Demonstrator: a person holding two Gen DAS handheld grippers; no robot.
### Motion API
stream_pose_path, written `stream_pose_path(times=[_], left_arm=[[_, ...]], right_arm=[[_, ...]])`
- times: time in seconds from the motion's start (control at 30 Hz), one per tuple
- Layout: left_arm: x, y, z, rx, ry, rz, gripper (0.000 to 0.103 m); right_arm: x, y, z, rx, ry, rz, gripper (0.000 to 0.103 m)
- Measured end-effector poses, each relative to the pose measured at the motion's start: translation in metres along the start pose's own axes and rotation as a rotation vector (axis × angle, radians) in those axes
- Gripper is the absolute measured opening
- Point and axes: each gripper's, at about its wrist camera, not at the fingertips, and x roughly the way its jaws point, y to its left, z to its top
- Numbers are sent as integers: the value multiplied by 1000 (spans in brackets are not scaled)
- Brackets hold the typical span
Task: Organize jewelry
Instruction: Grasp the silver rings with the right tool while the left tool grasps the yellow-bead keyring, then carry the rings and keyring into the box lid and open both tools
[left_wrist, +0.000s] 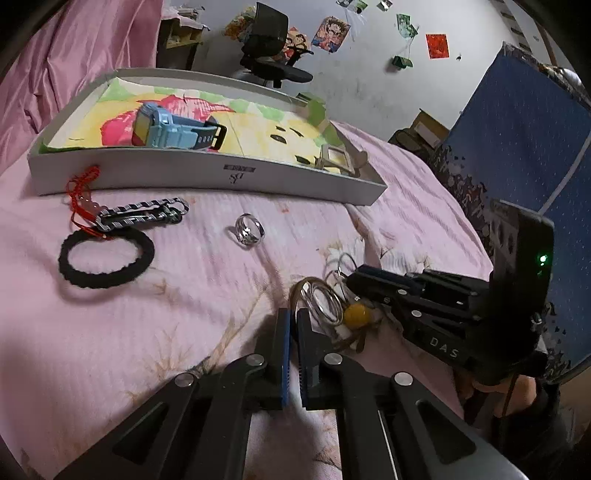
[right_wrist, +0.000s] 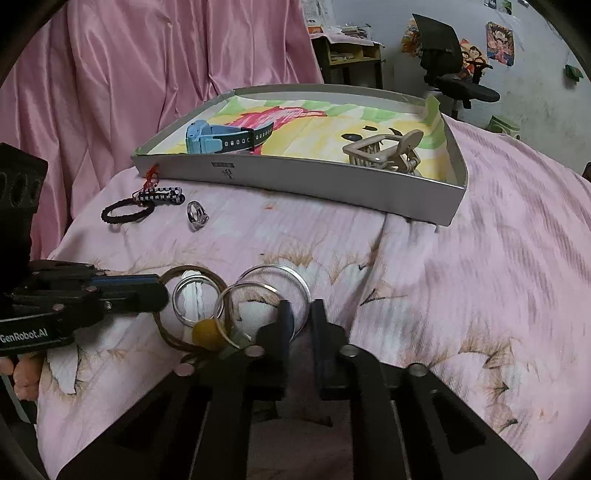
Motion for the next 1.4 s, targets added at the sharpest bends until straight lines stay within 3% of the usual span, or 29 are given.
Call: stream_pose_path(times=[0.5,0.9,1.4], left_arm=[[-34,-6,7,18,-92,-28,4],[-40,-21,0,96,-88,-3,3],[-82,-32,10,134,-270,-102,3]], right_arm=[[-19,-9,4,23,-103,-1,4],[-21,-10,5,27,-118,-3,4],[-40,-11,9,28,-231,-20,4]])
